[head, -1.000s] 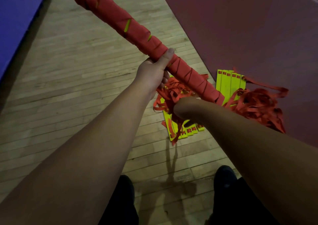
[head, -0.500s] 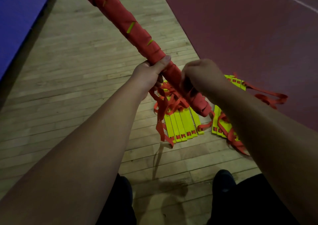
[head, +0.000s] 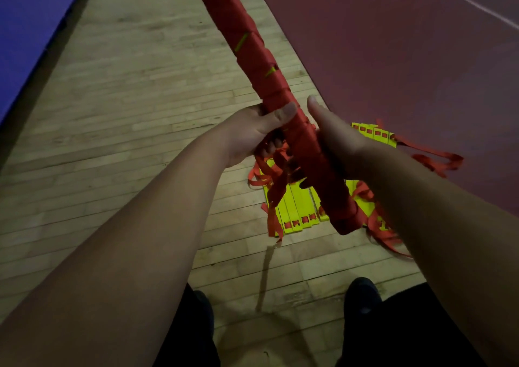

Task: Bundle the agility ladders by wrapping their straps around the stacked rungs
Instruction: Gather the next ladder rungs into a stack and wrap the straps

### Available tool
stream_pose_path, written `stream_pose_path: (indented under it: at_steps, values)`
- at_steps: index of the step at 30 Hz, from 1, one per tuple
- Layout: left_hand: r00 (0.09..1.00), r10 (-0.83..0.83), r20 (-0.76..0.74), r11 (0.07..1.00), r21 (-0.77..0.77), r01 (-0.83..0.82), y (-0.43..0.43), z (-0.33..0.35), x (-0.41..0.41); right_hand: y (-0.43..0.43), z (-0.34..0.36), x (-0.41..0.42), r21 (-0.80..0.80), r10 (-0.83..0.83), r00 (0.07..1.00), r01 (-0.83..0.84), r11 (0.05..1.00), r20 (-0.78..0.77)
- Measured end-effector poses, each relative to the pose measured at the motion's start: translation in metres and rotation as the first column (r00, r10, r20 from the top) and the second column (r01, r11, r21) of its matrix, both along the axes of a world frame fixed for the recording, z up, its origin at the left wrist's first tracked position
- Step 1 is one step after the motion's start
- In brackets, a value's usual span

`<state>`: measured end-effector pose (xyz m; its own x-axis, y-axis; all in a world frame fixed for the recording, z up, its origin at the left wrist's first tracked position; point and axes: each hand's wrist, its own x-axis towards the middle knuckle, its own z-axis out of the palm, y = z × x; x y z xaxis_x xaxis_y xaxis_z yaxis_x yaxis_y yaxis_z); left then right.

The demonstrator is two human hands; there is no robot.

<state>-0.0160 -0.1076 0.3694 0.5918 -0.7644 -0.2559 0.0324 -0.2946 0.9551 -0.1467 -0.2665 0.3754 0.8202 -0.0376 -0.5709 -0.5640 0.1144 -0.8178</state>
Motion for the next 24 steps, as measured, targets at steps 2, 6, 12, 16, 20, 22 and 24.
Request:
stream_pose_path:
  at_steps: [2, 6, 12, 16, 20, 22, 24]
  values:
    - [1.000, -0.009, 0.022, 1.000, 0.011, 0.009, 0.005, 0.001, 0.003, -0.001, 0.004, -0.005, 0.041, 0.127, 0.992, -0.127, 0.991, 0.010]
    - [0.999, -0.008, 0.050, 1.000, 0.027, 0.007, 0.011, 0.006, 0.007, 0.002, 0.001, -0.005, 0.056, 0.156, 0.985, -0.160, 0.985, 0.077]
    - [0.969, 0.053, 0.242, 0.979, 0.176, -0.097, 0.014, 0.010, 0.010, 0.011, -0.011, 0.001, -0.249, 0.014, 0.993, 0.015, 0.968, 0.117]
    - [0.961, 0.057, 0.271, 0.964, 0.234, -0.123, 0.014, 0.006, 0.016, 0.015, -0.025, 0.008, -0.558, -0.051, 0.985, 0.138, 0.818, 0.167]
    - [0.977, -0.022, 0.212, 0.967, 0.253, -0.033, 0.020, 0.007, 0.023, 0.015, -0.030, 0.009, -0.589, -0.067, 0.970, 0.196, 0.784, 0.233]
    - [0.982, -0.073, 0.176, 0.969, 0.244, 0.028, 0.024, 0.009, 0.025, 0.016, -0.029, 0.009, -0.601, -0.072, 0.967, 0.210, 0.771, 0.245]
    - [0.977, -0.122, 0.173, 0.967, 0.243, 0.077, 0.027, 0.009, 0.024, 0.017, -0.027, 0.009, -0.603, -0.088, 0.964, 0.227, 0.764, 0.251]
